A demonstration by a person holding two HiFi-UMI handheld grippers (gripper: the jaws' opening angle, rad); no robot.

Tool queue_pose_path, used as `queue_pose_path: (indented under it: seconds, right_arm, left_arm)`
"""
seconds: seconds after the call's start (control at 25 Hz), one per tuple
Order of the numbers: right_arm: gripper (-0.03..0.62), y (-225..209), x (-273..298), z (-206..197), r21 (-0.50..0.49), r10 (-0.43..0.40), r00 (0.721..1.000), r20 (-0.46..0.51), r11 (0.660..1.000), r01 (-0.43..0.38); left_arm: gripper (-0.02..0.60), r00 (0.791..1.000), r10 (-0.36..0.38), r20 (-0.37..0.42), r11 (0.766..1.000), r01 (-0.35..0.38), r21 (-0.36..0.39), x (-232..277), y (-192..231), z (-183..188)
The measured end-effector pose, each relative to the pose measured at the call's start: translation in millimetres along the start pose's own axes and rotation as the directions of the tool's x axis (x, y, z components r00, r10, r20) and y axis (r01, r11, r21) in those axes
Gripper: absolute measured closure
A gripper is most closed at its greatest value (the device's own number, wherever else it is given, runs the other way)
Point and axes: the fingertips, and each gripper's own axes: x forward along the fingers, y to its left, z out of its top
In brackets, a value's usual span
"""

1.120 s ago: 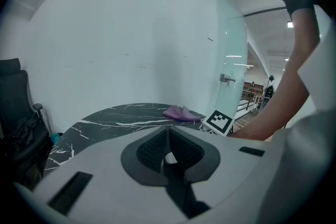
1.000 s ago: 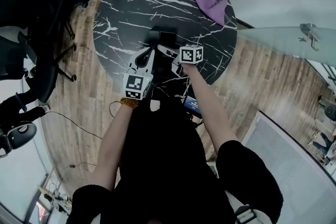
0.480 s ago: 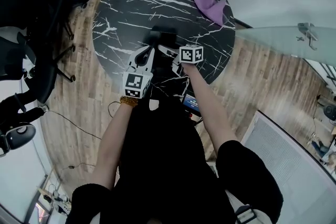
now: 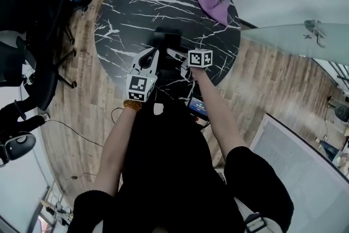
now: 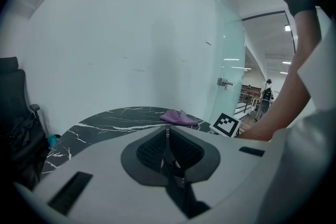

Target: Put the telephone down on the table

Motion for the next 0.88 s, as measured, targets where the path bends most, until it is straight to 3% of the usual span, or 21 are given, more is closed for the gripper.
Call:
queue_pose_path:
  seconds: [0.36,0.88]
  right_arm:
    - [0.344,11.9,-21.3,5.8,-0.037,-0.020,0.998,0.053,0.999,0.022]
    - [0.344,21.5,-48.1,-0.7,-0.097,-0.106,0.988,0.110,0.988,0.117]
  left_arm:
    - [0.555,0.999,-0.033,0.002,0.999,0.033,0.013,0.5,-11.8,3.1]
    - [0.555,0.999,-0.007,-0.046,0.999,0.009,0.035,-4.0,-9.9,-3.7]
